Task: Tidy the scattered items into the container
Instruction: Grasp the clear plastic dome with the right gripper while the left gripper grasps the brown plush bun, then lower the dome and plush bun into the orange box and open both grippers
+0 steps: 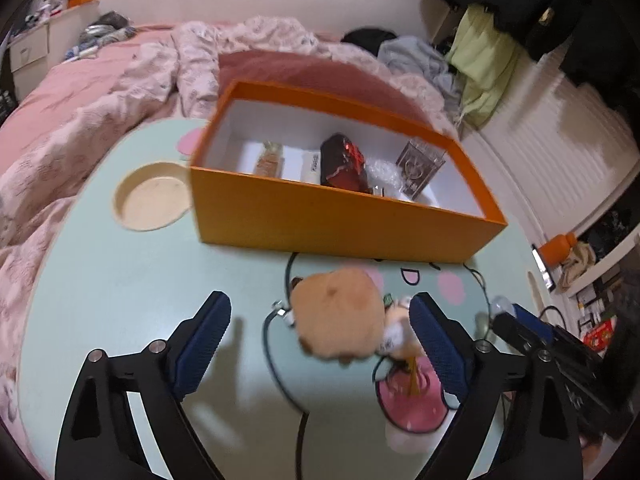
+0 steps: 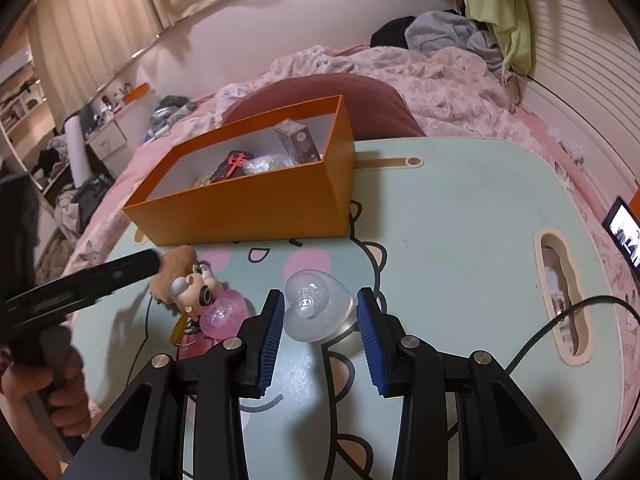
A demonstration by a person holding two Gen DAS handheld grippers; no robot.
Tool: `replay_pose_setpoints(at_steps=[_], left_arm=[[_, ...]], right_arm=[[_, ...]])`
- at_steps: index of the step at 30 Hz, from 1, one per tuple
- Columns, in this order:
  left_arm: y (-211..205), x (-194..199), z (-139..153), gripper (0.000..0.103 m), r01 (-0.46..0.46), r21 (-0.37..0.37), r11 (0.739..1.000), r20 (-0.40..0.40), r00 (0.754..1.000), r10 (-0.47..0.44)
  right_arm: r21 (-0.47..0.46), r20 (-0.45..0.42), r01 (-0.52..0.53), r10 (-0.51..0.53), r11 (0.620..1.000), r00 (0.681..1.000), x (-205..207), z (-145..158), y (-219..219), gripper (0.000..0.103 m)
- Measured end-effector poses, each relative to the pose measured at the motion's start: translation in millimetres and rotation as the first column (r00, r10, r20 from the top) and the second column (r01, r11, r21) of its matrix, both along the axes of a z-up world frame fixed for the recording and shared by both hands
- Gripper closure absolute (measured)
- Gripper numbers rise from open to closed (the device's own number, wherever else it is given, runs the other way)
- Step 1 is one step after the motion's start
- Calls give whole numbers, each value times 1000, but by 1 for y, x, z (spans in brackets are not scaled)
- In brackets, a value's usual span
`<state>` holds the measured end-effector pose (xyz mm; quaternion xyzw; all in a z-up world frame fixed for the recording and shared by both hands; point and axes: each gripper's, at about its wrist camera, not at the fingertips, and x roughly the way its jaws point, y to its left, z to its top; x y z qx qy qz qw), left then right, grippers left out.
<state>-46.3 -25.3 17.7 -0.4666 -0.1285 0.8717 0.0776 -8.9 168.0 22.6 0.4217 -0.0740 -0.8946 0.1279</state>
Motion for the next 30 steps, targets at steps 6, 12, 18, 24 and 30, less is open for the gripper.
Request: replay_pose_setpoints(at_steps=[6,12,18,24,30], left_arm=[[19,-1,-14,52,15,-156,988,-24,1000,-19],[14,7,-11,55,55,-151,987,-36,998,-61],[-3,25,15,55,26,-131,991,-126,991,-42],[-15,17,65,55,15,-125,992,-230,972,-44],[-17,-25,96,55,1,-166,986,-261,964,-45]], right_arm=[[4,-11,-1,1,1000,1000,3,1,0,67],[20,-34,-13,13,1000,999,7,4,-3,67],[9,-64,-32,32,999,997,10,17,-7,67],[23,-130,-60,63,998,990,-1,48,-19,67],[56,-177,-49,59,997,982,-44,73,-30,67]])
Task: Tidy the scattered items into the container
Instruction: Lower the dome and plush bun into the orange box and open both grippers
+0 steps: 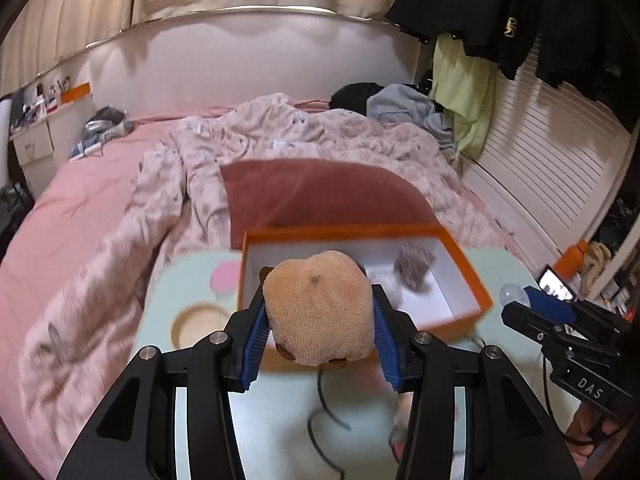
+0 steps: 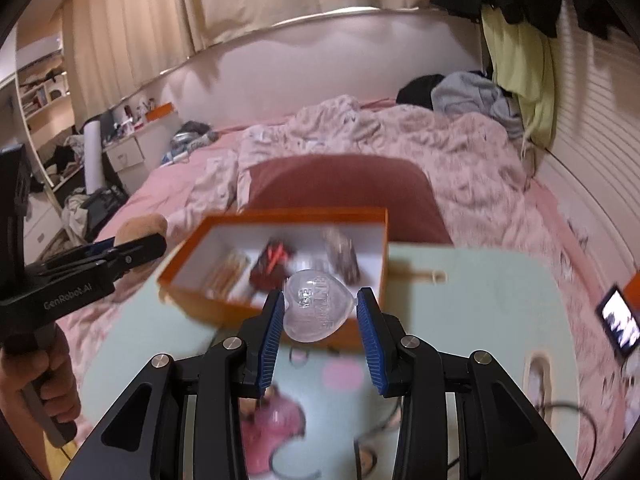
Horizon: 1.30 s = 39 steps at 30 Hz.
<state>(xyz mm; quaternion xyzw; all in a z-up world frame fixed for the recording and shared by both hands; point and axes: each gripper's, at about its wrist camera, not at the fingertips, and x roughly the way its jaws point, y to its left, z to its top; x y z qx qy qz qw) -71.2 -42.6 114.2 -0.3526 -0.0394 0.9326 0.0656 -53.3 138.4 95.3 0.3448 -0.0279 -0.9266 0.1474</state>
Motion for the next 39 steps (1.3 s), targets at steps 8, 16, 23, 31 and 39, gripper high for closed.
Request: replay_pose_setpoints(at_steps=[8,16,23,31,39], left_arm=[[11,-50,-14,55,7,-8,1000,87,996,-7],[10,-75,-40,45,-27,26,999,171,985,22],[7,-50,-30,24,-25,6,1000,98,995,24],[9,22,-16,24,36,0,999,35,999,-36],[21,109,-75,24,37,-35,999,99,995,-33]], right_arm=[[72,76,23,-28,997,997,-71,-14,-19,67],[49,139,85,-91,995,986,-89,-35,-12,46],[36,89,70,-73,997,993,-59,-22,-10,40],[62,58,9,-13,998,998,14,-15,-3,27],[144,160,0,-23,990,987,79,-64,6,25]])
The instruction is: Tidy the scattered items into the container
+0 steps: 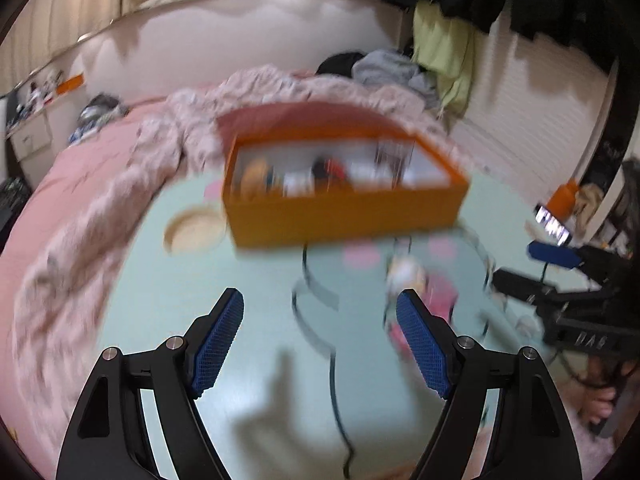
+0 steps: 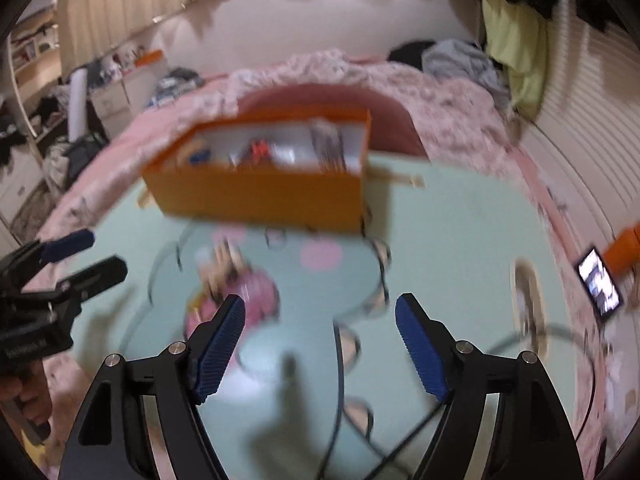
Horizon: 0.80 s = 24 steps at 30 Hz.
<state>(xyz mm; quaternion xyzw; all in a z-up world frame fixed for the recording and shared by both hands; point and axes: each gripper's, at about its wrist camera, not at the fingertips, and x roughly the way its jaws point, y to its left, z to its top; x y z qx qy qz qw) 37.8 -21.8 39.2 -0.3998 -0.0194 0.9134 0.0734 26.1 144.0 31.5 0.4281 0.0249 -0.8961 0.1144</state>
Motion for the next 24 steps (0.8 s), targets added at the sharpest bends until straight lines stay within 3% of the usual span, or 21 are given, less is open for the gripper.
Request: replay_pose_setpoints(at_steps=[4,7,8,13,24], left_arm=[[4,7,-27,24,-16,12,1000,69,998,15],[9,3,-36,21,-40,-54,998,84,995,45],[10,2,-37,15,-54,-64,997,84,995,59],[5,4,-40,0,-80,-56,995,82,993,85],[5,3,-41,0,-80,-59,995,85,993,84]], right_arm=[[40,63,0,-3,999,998,6,-23,-1,25],[96,66,13,-20,995,998,6,-30,-8,6],[95,71,11,-17,995,997,5,-32,-9,1],[94,70,5,-12,996,997,4,-34,-9,0],[93,71,-4,-3,996,997,3,-35,-10,0]])
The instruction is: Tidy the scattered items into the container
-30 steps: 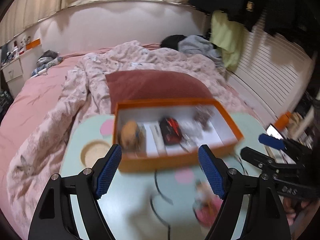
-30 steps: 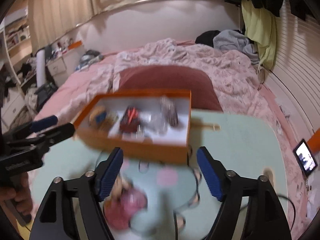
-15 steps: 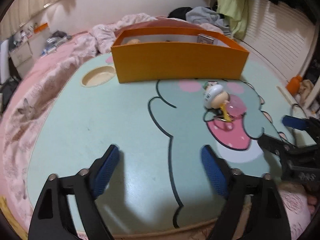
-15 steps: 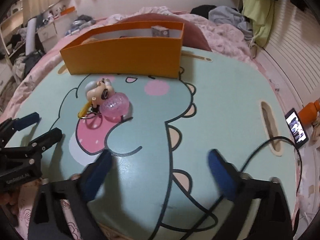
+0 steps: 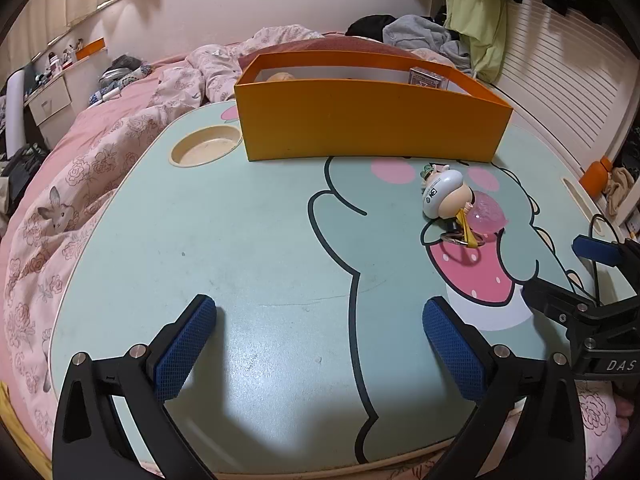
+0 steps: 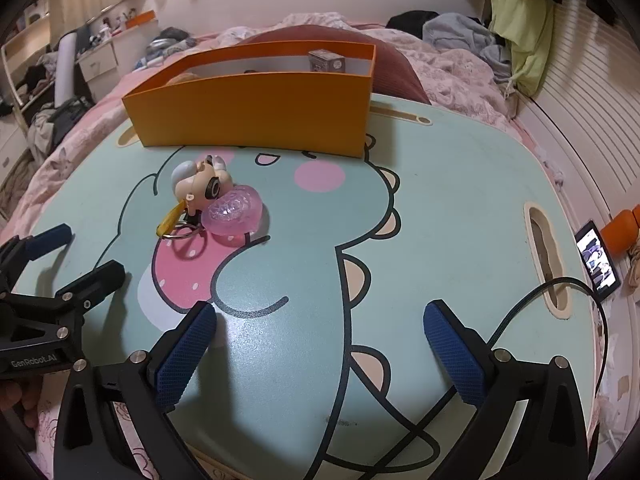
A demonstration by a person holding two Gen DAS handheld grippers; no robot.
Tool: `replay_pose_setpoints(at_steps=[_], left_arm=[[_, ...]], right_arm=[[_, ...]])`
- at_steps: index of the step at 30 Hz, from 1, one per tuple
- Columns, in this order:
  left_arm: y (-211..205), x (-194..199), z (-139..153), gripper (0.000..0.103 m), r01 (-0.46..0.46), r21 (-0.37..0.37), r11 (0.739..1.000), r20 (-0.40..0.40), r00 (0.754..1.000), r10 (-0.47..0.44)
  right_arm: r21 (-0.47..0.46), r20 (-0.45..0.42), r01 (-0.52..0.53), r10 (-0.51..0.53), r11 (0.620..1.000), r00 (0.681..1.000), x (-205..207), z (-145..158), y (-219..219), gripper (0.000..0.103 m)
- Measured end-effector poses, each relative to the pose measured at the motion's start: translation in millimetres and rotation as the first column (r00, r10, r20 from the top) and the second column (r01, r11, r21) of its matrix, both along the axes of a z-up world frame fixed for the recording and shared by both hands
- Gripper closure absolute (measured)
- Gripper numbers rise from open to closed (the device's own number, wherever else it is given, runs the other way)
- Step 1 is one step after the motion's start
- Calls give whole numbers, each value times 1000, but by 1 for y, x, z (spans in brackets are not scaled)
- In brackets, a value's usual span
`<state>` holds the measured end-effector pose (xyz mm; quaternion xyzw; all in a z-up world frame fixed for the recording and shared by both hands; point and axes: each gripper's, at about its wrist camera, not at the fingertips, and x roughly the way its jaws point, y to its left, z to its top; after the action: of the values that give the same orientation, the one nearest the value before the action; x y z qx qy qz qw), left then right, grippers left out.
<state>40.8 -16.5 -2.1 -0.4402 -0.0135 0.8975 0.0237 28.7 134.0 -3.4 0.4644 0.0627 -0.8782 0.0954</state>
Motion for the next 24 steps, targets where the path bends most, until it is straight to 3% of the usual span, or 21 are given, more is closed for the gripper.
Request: replay_pose_setpoints(at_steps=[12,16,18,20,24], left_arm=[[0,0,0,0,0,1,1000,-1,1000,0],[0,0,0,0,-1,3,1000,-3,1000,1],[0,0,0,0,-1,3,1000,-3,1000,1],[0,0,0,0,-1,3,1000,-3,1000,1],[0,0,-1,0,-1,3,1000,-3,1000,1]], right_arm=[[-21,-28,-18,17,1000,999,2,4,-3,1],[-19,-111,-76,73,997,991,0,21,-10,11],[-10,-120,-88,87,996,989,-11,25,-16,25],[-29,-78,-109,106,994,991,-28,22,-21,48],[-102,-40,-144,140,984,989,-43,19,-28,49]])
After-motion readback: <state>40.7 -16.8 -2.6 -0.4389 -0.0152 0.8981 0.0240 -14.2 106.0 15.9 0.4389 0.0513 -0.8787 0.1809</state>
